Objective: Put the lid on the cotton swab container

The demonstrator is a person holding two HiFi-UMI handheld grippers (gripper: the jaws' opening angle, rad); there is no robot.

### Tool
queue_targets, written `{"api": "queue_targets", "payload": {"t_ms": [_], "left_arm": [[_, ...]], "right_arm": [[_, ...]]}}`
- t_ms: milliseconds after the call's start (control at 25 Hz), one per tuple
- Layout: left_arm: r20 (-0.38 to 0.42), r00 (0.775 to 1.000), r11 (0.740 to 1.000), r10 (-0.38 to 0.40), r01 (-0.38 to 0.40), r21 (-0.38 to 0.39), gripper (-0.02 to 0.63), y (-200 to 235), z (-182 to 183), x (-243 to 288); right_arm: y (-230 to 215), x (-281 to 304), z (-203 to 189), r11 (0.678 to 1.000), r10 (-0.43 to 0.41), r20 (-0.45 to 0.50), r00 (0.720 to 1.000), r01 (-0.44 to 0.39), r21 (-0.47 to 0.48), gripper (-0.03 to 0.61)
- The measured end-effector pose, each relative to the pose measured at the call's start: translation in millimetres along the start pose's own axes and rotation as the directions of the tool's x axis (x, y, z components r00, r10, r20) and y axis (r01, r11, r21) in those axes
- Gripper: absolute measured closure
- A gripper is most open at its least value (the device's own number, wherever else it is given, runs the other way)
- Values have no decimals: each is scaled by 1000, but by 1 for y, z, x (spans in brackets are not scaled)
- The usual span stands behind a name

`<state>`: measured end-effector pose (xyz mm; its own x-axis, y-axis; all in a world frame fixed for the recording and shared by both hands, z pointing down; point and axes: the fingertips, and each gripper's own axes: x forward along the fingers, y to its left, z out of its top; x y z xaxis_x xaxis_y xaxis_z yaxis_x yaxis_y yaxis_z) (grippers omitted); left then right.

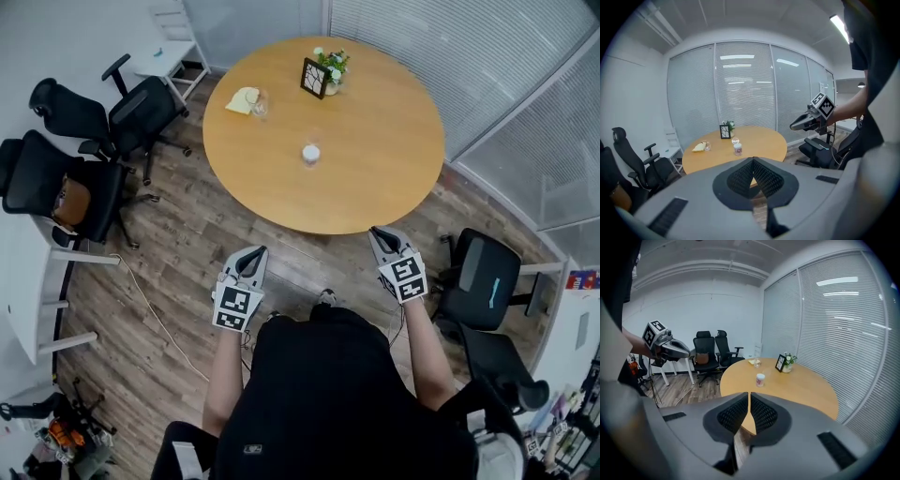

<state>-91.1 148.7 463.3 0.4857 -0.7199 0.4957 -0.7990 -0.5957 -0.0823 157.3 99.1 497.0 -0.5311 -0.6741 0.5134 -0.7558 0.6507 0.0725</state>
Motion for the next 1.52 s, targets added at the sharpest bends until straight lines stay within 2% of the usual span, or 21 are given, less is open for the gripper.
{"api": "queue_targets", "payload": {"t_ms": [320, 600, 960, 1280, 1360, 1520], "left_arm": [[-48, 995, 996, 87, -88, -19, 607, 4, -19, -5], [-44, 996, 996, 80, -81, -23, 607, 6, -13, 8], [-63, 998, 1000, -23, 24, 17, 607, 30, -7, 45], [-51, 987, 984, -153, 157, 87, 607, 67, 19, 100], [-47, 980, 977, -194, 197, 84, 607, 74, 21, 113], [-58, 963, 956, -264, 270, 118, 607, 89, 28, 140]], "right_arm": [[-6, 9, 9, 998, 53, 19, 998, -52, -48, 570], [-16, 11, -1, 998, 53, -8, 999, -54, -28, 571], [-25, 39, 5, 1000, 9, -33, 999, -8, 8, 570], [-40, 72, 27, 998, -58, -66, 996, 59, 17, 569], [-38, 78, 36, 997, -78, -96, 992, 77, -18, 569], [-33, 89, 37, 982, -133, -187, 973, 103, -159, 569]]}}
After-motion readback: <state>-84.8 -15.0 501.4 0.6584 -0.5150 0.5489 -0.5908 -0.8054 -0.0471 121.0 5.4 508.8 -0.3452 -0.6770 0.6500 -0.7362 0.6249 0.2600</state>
